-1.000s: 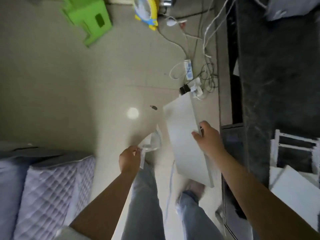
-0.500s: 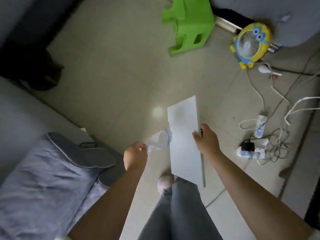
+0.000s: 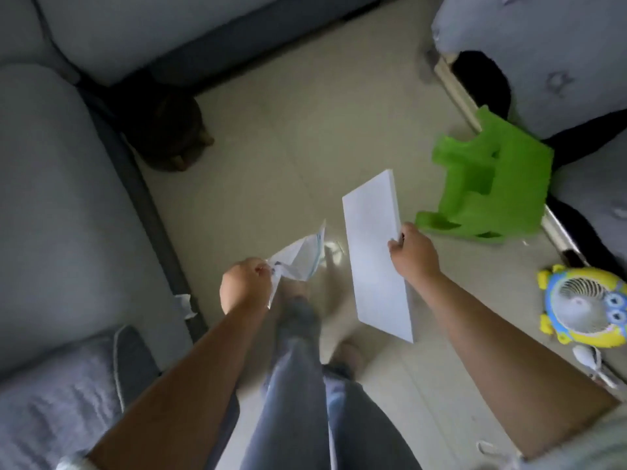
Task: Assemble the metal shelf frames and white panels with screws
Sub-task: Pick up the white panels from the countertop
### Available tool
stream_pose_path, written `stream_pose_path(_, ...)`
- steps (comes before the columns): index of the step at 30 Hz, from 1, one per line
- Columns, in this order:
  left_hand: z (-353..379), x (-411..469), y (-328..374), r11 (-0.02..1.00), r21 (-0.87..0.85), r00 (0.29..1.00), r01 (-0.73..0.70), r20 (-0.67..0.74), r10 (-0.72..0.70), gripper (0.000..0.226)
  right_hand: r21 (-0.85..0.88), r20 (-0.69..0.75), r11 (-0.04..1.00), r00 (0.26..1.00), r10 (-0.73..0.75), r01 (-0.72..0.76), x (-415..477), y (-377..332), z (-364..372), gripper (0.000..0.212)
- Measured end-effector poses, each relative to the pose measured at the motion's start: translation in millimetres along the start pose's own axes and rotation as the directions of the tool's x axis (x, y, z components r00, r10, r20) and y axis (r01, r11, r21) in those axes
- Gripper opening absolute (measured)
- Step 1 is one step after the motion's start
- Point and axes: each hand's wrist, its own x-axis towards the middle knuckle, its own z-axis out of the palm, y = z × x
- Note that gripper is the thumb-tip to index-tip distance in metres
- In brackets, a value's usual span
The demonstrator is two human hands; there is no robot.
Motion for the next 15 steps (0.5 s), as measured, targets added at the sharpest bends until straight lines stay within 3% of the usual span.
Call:
stream_pose_path(3,-11.8,51.9,17.4,0.997,-0.035,0.997,0.073,-0.023,-0.074,0.026,-0.085,0.047,0.992,0.995,-0.085,0.089,75.6,-49.2,-7.5,0.027)
stream_pose_path(10,-5.6,192.6,65.6,0.959,-0.086,0.962,0.271,-0.008,-0.272,0.021,-0.215,0.189,0.945,0.960,-0.209,0.248,244.2,-142.3,12.9,0.017)
stream_pose_path(15,31.7,262.4,95.1,0.880,-0.152,0.892,0.450,0.025,-0.452,0.019,-0.286,0.304,0.919,0.935,-0.182,0.272,340.7,-145.1,41.5,0.041)
